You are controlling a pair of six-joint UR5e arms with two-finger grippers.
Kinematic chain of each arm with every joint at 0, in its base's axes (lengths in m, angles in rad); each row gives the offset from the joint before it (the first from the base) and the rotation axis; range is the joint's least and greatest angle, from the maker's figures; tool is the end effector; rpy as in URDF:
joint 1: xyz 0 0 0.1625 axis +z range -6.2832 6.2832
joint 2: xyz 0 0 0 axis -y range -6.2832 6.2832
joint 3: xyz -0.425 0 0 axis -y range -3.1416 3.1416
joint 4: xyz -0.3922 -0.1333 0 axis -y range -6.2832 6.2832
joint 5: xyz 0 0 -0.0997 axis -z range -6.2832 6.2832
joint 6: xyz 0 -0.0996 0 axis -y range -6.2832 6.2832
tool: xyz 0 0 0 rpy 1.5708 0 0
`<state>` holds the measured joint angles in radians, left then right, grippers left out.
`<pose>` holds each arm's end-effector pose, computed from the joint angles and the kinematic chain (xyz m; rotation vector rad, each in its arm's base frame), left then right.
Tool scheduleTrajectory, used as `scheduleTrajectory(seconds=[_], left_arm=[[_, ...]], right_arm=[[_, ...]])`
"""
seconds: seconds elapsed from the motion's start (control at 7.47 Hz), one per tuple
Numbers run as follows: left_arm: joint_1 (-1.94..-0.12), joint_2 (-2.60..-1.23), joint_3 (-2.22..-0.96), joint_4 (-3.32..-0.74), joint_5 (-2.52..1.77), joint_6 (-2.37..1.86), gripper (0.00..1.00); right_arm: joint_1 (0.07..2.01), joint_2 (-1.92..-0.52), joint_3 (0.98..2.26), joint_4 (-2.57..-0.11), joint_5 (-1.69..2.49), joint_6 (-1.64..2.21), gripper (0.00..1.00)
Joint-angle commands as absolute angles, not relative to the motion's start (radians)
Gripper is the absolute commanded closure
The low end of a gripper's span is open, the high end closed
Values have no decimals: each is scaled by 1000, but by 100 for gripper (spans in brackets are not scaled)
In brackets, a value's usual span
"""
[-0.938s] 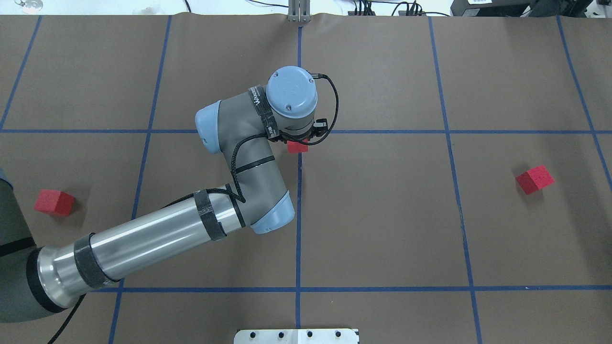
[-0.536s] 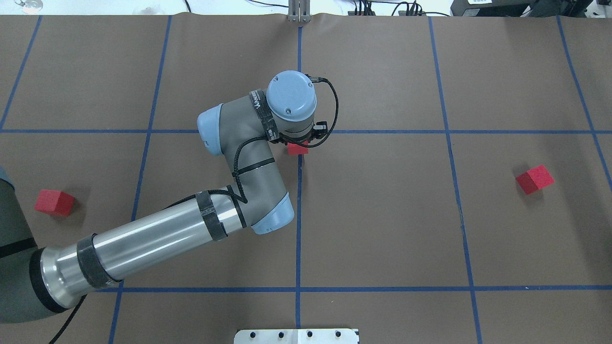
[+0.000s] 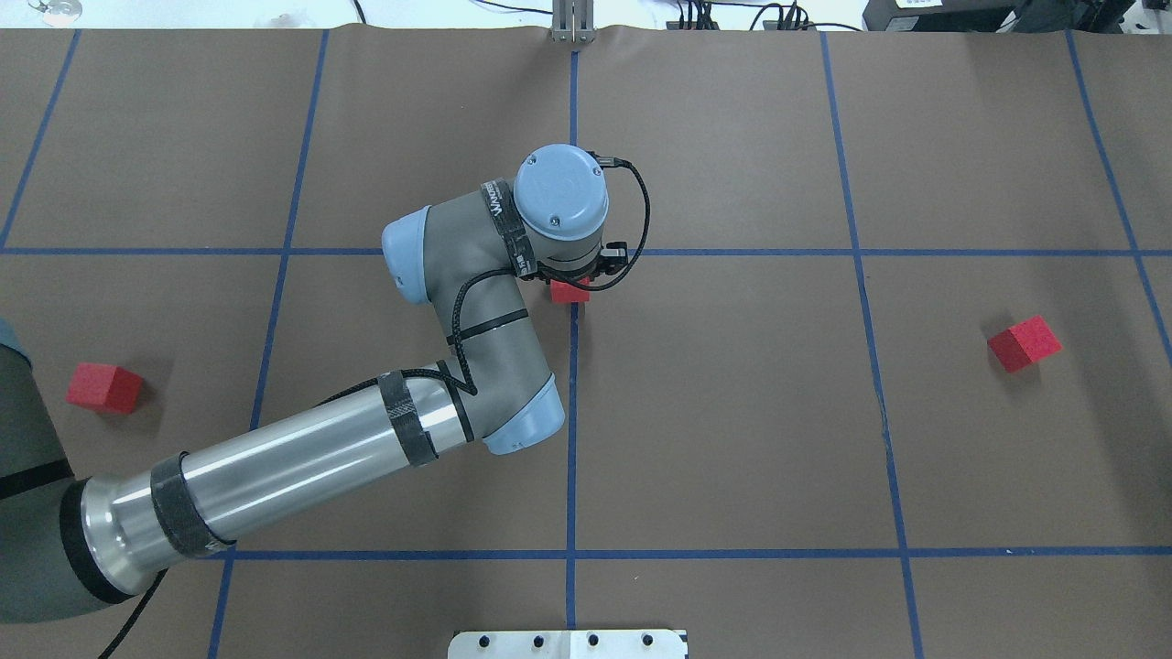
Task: Form red blocks into L shape at center
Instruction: 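Lower the red cube at the center intersection and open the left gripper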
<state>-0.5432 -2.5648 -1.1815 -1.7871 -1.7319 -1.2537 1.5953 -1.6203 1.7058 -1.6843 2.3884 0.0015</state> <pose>0.6403 -0.5236 0.1653 0.2037 0.8086 -0.1467 0.0721 -0.4659 0.6244 -0.0170 -0.8178 0.0360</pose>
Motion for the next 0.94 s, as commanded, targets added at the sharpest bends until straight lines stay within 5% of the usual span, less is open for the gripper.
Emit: scheduleTrajectory(seconds=[0.0,0.13,0.8], left_arm=[[-541,-2565,-1172,-1787,-1732,-1246,38],[-541,-2565,-1169,-1786,-1732,-1176,3],[-578,-2556,-1268,-1770,-1741,-1166,1]], right_arm=[[1595,-1620,1706,-1684,2388,2,1],[1595,-1620,1706,-1684,2388,2,1],[1592,-1615,1793,-1678,2398,9,1]])
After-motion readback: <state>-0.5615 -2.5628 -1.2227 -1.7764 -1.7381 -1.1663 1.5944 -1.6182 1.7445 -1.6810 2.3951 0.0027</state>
